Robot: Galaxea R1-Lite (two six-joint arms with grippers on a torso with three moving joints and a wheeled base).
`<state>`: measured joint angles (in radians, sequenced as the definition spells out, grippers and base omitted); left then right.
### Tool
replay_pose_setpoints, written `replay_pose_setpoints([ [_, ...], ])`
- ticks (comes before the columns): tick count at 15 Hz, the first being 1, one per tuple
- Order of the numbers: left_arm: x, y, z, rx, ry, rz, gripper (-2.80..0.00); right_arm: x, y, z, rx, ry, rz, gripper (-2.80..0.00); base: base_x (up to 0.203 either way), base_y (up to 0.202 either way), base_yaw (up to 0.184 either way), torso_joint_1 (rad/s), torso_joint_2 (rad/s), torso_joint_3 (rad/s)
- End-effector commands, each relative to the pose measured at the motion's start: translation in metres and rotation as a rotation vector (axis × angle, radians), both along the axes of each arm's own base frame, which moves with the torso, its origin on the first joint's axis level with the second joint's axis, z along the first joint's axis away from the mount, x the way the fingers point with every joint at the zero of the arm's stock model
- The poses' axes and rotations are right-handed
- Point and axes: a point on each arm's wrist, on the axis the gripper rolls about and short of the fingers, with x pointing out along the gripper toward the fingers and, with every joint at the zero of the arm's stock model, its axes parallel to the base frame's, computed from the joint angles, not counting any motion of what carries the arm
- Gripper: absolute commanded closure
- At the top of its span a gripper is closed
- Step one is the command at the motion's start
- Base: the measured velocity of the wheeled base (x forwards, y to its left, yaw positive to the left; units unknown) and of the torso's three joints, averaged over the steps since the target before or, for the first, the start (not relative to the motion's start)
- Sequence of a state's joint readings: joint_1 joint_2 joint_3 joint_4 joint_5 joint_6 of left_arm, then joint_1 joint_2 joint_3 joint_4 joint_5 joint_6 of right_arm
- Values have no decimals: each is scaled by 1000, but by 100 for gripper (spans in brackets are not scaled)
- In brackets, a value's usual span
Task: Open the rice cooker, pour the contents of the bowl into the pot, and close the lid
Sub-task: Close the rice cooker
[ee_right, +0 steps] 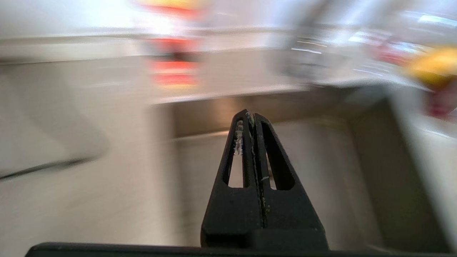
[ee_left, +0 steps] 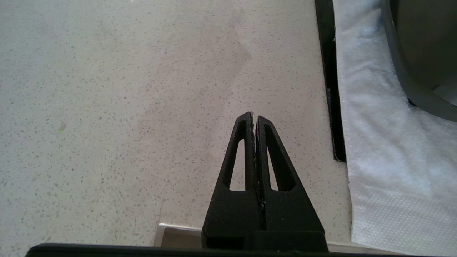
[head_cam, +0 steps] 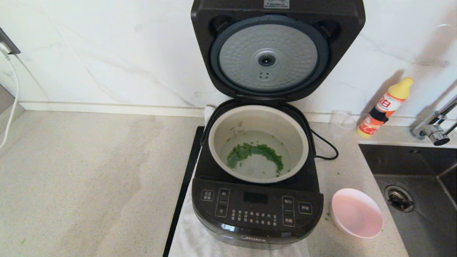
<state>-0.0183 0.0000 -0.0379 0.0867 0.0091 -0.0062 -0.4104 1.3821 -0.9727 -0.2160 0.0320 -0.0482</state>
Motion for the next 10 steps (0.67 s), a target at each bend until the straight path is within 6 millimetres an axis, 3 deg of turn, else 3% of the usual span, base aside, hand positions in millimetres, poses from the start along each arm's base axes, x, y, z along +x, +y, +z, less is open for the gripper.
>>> replay_pose_setpoints([
  [1,0,0,0,0,-3,0,0,-45,50,27,14,-80,226,0,0,0,0,0,0,0],
  [4,0,0,0,0,-3,1,0,-58,83,49,110,-86,442,0,0,0,0,0,0,0],
  [10,0,0,0,0,-3,1,0,-26,91,123,311,-220,594,0,0,0,0,0,0,0],
])
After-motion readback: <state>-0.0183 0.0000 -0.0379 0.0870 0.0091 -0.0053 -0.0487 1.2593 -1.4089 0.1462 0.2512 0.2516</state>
